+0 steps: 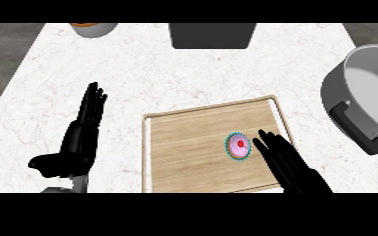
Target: Pick the cupcake from the tray and place it in the pot
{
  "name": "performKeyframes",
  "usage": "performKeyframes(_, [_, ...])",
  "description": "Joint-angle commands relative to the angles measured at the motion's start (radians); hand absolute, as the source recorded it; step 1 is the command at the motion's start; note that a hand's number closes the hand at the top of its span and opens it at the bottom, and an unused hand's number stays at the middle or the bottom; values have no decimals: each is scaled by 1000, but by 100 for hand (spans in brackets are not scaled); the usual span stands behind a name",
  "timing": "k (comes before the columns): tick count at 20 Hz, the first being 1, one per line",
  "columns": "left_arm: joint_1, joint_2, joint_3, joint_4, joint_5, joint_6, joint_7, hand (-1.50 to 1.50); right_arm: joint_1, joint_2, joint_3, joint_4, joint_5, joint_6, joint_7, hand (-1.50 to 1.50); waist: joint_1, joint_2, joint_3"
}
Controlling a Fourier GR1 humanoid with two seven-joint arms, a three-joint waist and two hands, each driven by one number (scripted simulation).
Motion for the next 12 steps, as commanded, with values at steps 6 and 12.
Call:
performKeyframes(6, [-34,-43,67,72,-11,-66,-12,0,-113,19,-54,190,-26,5,-4,-150,-5,0,1])
performKeyframes(12, [-53,-69,61,29,-81,-46,55,0,-156,81,4,324,57,-103,4,-150,-4,0,1])
